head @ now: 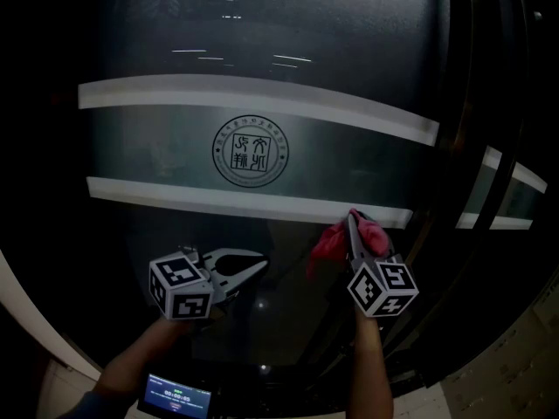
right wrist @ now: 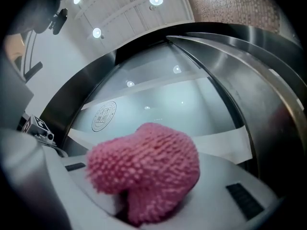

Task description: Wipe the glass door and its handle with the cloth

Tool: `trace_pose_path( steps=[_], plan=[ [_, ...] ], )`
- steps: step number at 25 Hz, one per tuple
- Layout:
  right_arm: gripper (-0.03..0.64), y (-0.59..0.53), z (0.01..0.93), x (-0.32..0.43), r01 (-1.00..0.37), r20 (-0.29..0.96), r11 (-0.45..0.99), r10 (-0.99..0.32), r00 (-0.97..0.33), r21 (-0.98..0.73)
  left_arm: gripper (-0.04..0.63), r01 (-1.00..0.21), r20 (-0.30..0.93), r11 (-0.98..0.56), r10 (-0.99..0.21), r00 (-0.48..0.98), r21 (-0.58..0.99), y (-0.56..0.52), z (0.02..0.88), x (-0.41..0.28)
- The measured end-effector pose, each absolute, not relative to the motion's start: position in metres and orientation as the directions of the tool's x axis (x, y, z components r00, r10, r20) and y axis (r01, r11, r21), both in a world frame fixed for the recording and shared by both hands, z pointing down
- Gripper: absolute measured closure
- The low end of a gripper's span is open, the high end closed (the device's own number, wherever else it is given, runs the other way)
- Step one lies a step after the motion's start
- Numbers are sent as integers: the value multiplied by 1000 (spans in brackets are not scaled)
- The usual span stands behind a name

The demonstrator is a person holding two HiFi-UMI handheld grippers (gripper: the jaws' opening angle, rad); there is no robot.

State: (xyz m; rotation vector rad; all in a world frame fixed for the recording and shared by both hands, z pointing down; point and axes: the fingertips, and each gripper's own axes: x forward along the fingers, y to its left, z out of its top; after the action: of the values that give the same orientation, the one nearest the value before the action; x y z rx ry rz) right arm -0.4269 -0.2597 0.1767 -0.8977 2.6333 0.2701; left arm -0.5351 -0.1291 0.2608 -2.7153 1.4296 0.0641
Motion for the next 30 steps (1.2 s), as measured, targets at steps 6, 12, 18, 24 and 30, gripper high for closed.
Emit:
trace_pose_path(
  steps=[6, 12, 18, 24, 30],
  plan=[
    [574, -222, 170, -452, -568, -434, 820, -490, -756, 65, 580, -885, -108, -465, -878, 466, -40, -114, 259, -578],
    [572, -103, 183, -591, -324, -452, 933, -224, -863, 157, 580, -958, -125, -284, -950, 286, -36, -58, 276, -666],
    [572, 2, 238, -755, -92, -364, 977, -16, -931, 191, 580, -996, -84, -55, -995, 61, -75, 25, 300, -754],
    [572, 45, 261, -839, -6, -334, 990, 41, -942, 138, 580, -997, -80, 71, -994, -68, -37, 75, 320, -825],
    [572, 9, 261, -807, -88, -353, 988, -38, -935, 125, 580, -998, -96, 15, -995, -10, -56, 52, 315, -807]
  ],
)
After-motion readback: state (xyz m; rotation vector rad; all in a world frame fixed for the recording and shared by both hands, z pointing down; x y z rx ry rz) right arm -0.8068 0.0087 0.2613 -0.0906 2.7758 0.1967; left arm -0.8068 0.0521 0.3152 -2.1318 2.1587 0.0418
